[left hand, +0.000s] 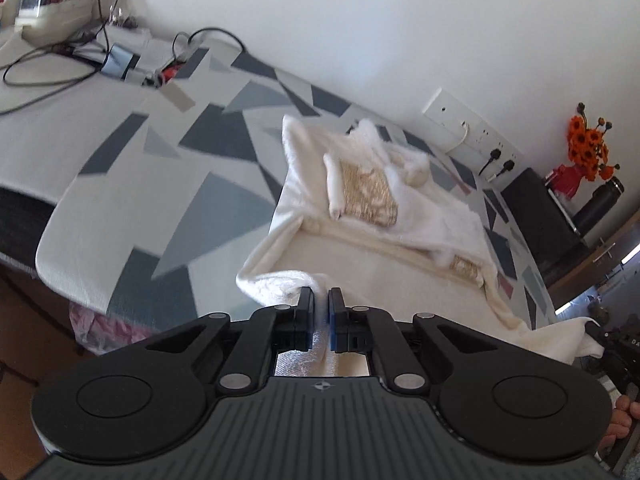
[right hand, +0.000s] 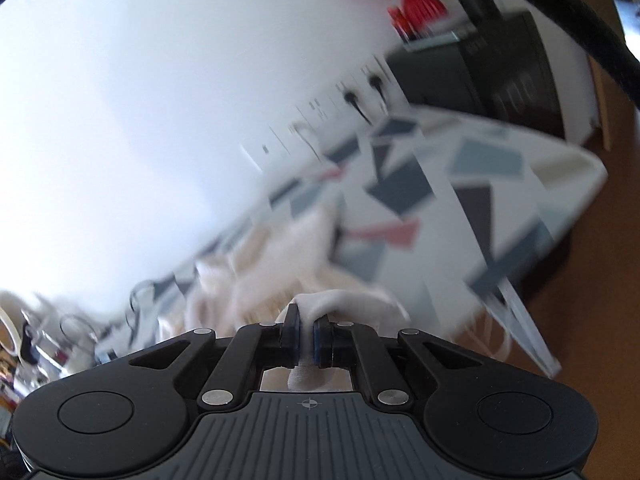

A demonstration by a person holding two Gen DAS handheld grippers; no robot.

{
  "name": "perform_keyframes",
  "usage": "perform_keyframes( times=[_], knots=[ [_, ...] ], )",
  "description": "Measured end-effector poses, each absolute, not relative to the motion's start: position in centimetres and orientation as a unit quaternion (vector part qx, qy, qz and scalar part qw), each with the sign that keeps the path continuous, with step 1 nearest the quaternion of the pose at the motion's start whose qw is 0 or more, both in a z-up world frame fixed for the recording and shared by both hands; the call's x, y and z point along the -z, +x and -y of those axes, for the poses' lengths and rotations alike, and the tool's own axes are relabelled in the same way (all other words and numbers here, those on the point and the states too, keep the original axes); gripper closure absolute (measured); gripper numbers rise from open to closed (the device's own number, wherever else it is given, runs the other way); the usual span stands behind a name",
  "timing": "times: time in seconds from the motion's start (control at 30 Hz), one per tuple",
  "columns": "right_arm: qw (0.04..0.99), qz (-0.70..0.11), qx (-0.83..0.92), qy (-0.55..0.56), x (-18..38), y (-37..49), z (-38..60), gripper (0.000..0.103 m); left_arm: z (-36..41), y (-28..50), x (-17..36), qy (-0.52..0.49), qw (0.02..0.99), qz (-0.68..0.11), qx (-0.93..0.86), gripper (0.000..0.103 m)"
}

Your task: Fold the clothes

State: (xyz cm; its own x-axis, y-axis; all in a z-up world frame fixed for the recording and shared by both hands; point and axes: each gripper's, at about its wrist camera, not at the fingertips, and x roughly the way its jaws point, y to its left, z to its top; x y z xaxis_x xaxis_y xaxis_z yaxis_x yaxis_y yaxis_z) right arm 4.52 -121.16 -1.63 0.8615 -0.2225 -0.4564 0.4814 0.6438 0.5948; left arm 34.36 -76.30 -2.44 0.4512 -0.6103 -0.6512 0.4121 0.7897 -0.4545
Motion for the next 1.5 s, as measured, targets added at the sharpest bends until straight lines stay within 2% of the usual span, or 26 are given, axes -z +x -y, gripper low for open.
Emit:
perform_keyframes(
  times=[0.17, 0.33, 0.53, 0.7, 0.8, 0.87, 0.9, 0.93, 0.97, 1.0, 1.03, 1.1, 1.23, 1.4, 1.5],
  knots=[
    [0.904, -0.118, 0.192, 0.362, -2.2, 10.1, 125.6, 0.097, 79.0, 39.4, -0.8, -0.127, 0.865, -0.388, 0.290, 0.096],
    [0.914, -0.116, 0.188, 0.340, -3.2, 16.4, 129.3, 0.097, 82.6, 44.5, -1.7, -0.115, 0.879, -0.375, 0.271, 0.096],
    [0.902, -0.148, 0.192, 0.358, -0.4, 23.9, 133.9, 0.097, 87.8, 51.8, 0.4, -0.100, 0.877, -0.409, 0.231, 0.096],
    [0.888, -0.194, 0.200, 0.366, 4.2, 29.5, 138.3, 0.097, 92.4, 57.5, 4.4, -0.067, 0.869, -0.451, 0.191, 0.095],
    [0.873, -0.243, 0.206, 0.369, 7.6, 32.7, 140.3, 0.096, 94.7, 60.1, 7.6, -0.022, 0.848, -0.499, 0.177, 0.087],
    [0.860, -0.280, 0.207, 0.374, 9.5, 34.2, 141.1, 0.093, 95.5, 60.8, 8.5, 0.013, 0.842, -0.508, 0.179, 0.066],
    [0.855, -0.291, 0.206, 0.376, 10.0, 34.6, 141.4, 0.089, 95.6, 60.9, 8.1, 0.031, 0.844, -0.503, 0.183, 0.059],
    [0.851, -0.303, 0.205, 0.378, 10.4, 35.0, 141.6, 0.078, 95.5, 60.8, 7.4, 0.047, 0.845, -0.497, 0.191, 0.044],
    [0.851, -0.294, 0.203, 0.384, 10.2, 34.7, 141.7, 0.072, 95.2, 60.6, 6.6, 0.060, 0.846, -0.488, 0.205, 0.037],
    [0.852, -0.283, 0.201, 0.391, 10.0, 34.3, 141.7, 0.061, 94.9, 60.4, 5.6, 0.075, 0.847, -0.478, 0.222, 0.036],
    [0.854, -0.266, 0.208, 0.397, 9.4, 33.7, 141.6, 0.045, 94.4, 60.0, 4.8, 0.090, 0.848, -0.468, 0.231, 0.035],
    [0.856, -0.233, 0.215, 0.409, 8.2, 32.6, 141.4, 0.031, 93.5, 59.2, 3.3, 0.114, 0.850, -0.451, 0.248, 0.034],
    [0.854, -0.202, 0.217, 0.427, 7.2, 31.0, 140.1, 0.032, 92.6, 56.5, 2.7, 0.171, 0.834, -0.434, 0.296, 0.034],
    [0.853, -0.243, 0.253, 0.387, 7.6, 30.1, 136.3, 0.032, 93.0, 53.4, 5.2, 0.279, 0.797, -0.412, 0.342, 0.033],
    [0.849, -0.263, 0.268, 0.372, 7.5, 29.3, 134.9, 0.032, 93.1, 53.2, 6.4, 0.291, 0.795, -0.405, 0.346, 0.033]
  ],
)
